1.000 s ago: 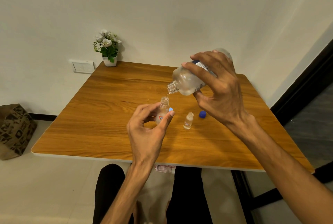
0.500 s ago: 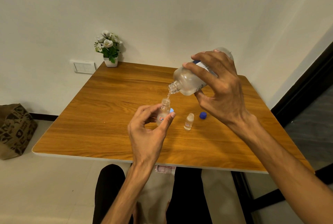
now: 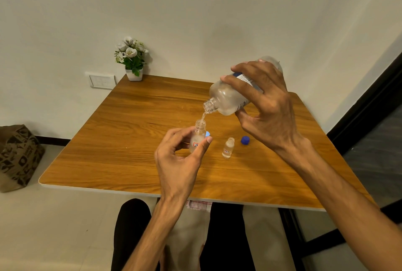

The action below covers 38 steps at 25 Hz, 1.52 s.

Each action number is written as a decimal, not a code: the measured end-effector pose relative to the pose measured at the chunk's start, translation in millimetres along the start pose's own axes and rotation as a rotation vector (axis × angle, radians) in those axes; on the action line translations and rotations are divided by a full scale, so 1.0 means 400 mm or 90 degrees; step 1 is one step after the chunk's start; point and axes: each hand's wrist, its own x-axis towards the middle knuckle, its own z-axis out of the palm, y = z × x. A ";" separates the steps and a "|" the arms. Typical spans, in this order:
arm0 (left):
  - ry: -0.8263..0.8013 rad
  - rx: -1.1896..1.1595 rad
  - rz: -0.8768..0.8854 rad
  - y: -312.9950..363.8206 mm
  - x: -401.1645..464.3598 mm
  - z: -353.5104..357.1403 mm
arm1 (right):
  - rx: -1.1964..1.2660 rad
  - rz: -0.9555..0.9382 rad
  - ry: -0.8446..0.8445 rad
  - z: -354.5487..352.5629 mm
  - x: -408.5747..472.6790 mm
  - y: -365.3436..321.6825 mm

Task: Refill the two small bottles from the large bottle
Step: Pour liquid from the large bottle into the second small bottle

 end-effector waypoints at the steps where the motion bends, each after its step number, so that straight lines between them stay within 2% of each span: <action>1: 0.000 0.000 0.001 0.001 0.000 0.000 | 0.000 0.000 0.001 0.000 0.000 0.000; 38: -0.005 -0.010 -0.002 0.004 -0.002 -0.005 | -0.009 -0.037 -0.008 0.001 0.002 -0.017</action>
